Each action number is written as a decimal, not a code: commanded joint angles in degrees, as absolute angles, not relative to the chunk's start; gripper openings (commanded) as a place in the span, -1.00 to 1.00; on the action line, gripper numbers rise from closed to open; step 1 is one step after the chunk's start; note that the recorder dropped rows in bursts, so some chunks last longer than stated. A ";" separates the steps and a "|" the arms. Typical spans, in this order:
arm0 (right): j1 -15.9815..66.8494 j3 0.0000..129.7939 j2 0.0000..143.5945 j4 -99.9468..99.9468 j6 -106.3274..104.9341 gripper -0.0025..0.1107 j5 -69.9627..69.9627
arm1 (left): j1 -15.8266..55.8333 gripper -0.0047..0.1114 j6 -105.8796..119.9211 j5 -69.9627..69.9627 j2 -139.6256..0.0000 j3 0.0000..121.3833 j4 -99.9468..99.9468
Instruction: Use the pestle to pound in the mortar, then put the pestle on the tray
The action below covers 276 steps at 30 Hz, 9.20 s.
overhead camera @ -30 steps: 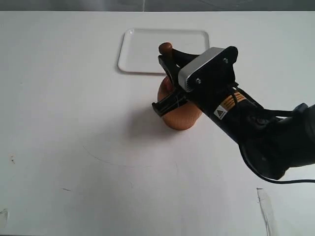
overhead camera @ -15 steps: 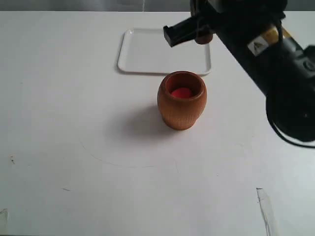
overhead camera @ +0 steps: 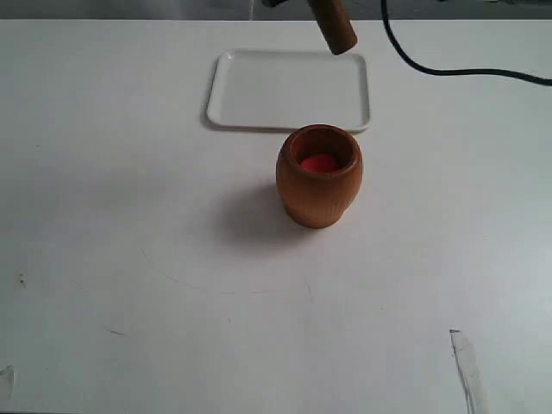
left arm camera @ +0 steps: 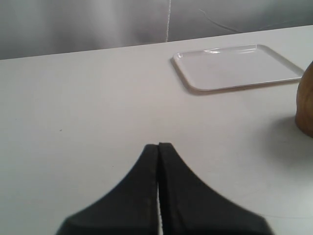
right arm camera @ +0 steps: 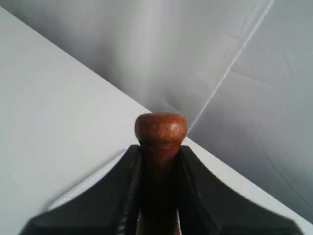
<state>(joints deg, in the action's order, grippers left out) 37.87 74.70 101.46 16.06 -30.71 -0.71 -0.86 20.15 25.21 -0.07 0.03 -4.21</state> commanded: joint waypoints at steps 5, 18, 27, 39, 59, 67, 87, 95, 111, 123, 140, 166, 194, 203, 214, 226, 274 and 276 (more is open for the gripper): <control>36.85 87.20 117.06 14.96 -31.36 -0.96 0.33 | -0.42 -0.92 19.68 25.03 0.00 0.00 -3.79; 34.29 108.45 135.85 16.20 -31.08 -0.96 18.38 | -0.42 -0.92 19.68 25.03 0.00 0.00 -3.79; 34.29 109.47 140.21 15.48 -31.08 -0.96 18.21 | -0.42 -0.92 19.68 25.03 0.00 0.00 -3.79; 34.29 109.47 142.29 15.44 -31.08 -0.96 17.14 | -0.42 -0.92 19.68 25.03 0.00 0.00 -3.79; 34.29 109.47 137.97 16.04 -30.84 -0.31 17.66 | -0.42 -0.92 19.68 25.03 0.00 0.00 -3.79; 34.49 109.37 125.20 15.80 -29.48 -0.96 39.20 | -0.42 -0.92 19.68 25.03 0.00 0.00 -3.79; 47.39 73.15 82.46 -15.93 3.35 -0.96 31.27 | -0.42 -0.92 19.68 25.03 0.00 0.00 -3.79; 47.39 51.50 60.04 -21.72 10.70 -0.96 19.84 | -0.42 -0.92 19.68 25.03 0.00 0.00 -3.79; 47.39 22.83 24.50 -21.71 10.99 -0.96 18.66 | -0.42 -0.92 19.68 25.03 0.00 0.00 -3.79; 47.39 18.44 22.26 -17.21 11.16 -0.96 18.67 | -0.42 -0.92 19.68 25.03 0.00 0.00 -3.79; 47.28 18.44 17.87 -17.21 11.16 -0.96 18.67 | -0.42 -0.92 19.68 25.03 0.00 0.00 -3.79; 7.11 17.17 0.00 -6.43 12.51 -0.96 21.66 | -0.42 -0.92 19.68 25.03 0.00 0.00 -3.79; 5.23 0.00 0.00 -6.28 12.02 -0.96 10.53 | -0.42 -0.92 19.68 25.03 0.00 0.00 -3.79; 5.23 0.00 0.00 -1.31 12.02 -0.96 13.14 | -0.42 -0.92 19.68 25.03 0.00 0.00 -3.79; 5.23 0.00 0.00 1.41 3.79 -0.96 12.13 | -0.42 -0.92 19.68 25.03 0.00 0.00 -3.79; 5.23 0.00 0.00 2.41 -7.52 -0.96 10.54 | -0.42 -0.92 19.68 25.03 0.00 0.00 -3.79; 5.23 0.00 0.00 2.57 -0.90 -0.96 8.18 | -0.42 -0.92 19.68 25.03 0.00 0.00 -3.79; 5.23 0.00 0.00 2.57 -0.90 -0.96 8.18 | -0.42 -0.92 19.68 25.03 0.00 0.00 -3.79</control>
<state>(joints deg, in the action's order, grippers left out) 5.58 0.19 0.09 2.46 -0.97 8.16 -0.86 20.15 25.21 -0.07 0.03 -4.21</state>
